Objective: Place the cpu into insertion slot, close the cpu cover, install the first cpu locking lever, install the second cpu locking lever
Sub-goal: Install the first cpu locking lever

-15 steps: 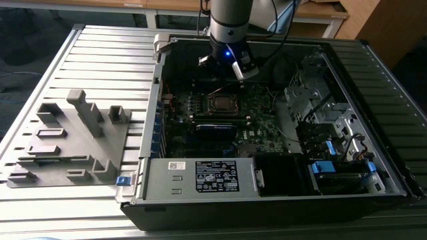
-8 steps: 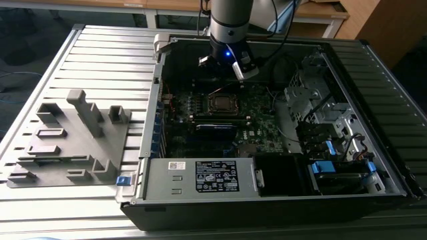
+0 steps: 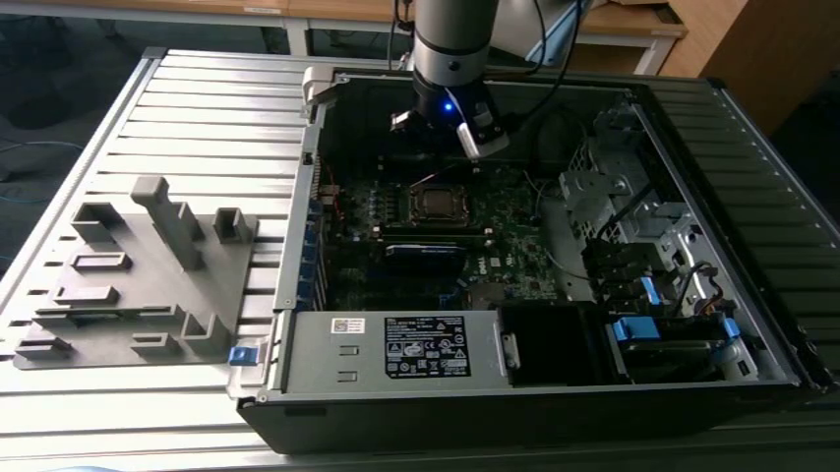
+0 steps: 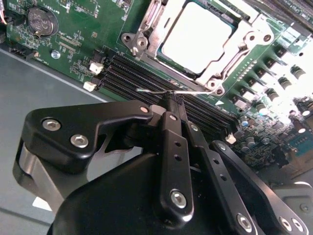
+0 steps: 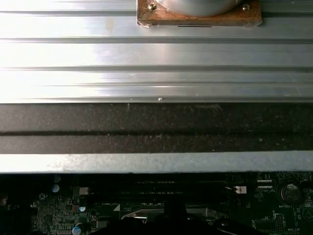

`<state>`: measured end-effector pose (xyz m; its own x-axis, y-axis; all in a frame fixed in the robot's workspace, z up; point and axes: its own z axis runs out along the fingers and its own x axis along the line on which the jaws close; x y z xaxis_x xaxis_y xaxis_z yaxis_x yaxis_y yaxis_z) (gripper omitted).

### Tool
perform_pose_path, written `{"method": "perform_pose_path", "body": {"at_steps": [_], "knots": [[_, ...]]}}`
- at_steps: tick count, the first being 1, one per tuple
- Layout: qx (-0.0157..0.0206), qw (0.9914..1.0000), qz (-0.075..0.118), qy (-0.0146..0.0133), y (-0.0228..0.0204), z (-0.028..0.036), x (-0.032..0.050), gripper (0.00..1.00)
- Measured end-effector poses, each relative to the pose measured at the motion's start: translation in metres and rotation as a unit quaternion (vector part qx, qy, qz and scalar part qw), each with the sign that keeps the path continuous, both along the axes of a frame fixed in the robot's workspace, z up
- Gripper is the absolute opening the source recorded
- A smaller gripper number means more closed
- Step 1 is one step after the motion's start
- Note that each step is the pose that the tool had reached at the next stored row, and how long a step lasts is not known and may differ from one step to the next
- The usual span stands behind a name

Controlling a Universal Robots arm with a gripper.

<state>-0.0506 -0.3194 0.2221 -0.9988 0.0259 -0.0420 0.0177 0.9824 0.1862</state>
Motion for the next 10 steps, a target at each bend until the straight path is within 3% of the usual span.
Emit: {"method": "perform_pose_path", "body": {"at_steps": [10], "knots": [[0.0001,1.0,0.0,-0.0003,0.0,-0.0021,0.0,0.11]]}}
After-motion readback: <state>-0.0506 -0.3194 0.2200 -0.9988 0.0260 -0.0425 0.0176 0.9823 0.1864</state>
